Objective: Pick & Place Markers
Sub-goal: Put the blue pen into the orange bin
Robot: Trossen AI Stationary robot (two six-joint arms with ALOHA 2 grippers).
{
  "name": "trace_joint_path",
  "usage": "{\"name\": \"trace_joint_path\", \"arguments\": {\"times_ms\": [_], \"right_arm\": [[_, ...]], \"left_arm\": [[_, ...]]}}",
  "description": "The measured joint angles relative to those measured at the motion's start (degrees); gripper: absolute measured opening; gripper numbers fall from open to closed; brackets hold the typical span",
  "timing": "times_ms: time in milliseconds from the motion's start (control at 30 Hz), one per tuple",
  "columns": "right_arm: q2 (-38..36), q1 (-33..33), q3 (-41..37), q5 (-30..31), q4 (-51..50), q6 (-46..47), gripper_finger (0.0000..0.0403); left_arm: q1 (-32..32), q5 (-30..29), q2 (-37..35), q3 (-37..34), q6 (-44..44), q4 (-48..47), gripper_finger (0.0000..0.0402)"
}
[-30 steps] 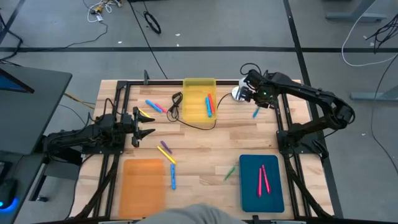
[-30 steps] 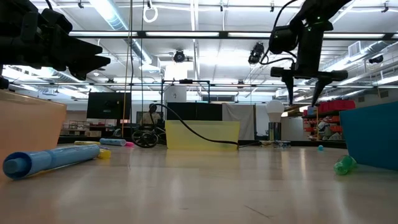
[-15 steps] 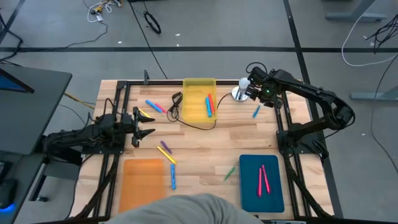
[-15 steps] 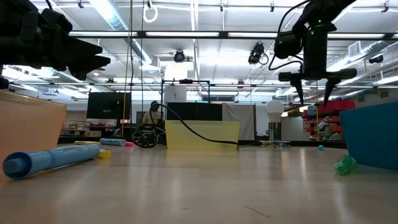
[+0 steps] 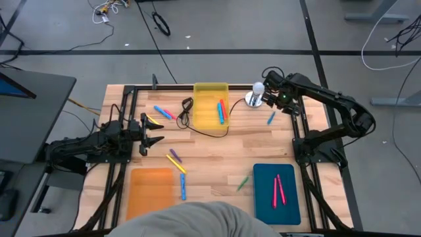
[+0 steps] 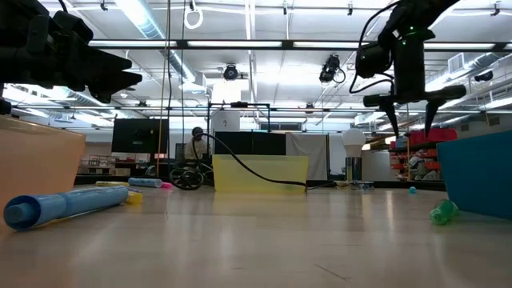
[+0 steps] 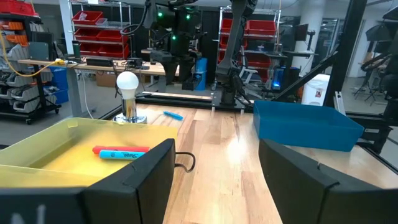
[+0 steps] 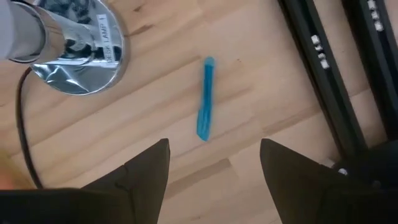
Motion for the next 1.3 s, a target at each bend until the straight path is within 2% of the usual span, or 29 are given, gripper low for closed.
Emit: {"name": "trace_joint_path", "arguments": {"times_ms": [367,1300], "right_arm": [[0.18,-0.04,-8.41,-0.11,7.87,0.36,0.0252],[10.69,0.48,-16.79,1.38,25.47,-3.35,0.0252]], "left_arm": [[0.0,0.0,0.0,0.0,0.0,0.0,0.0238],[0.0,0.01,-0.01,-0.01,0.0,0.02,0.0238]]}}
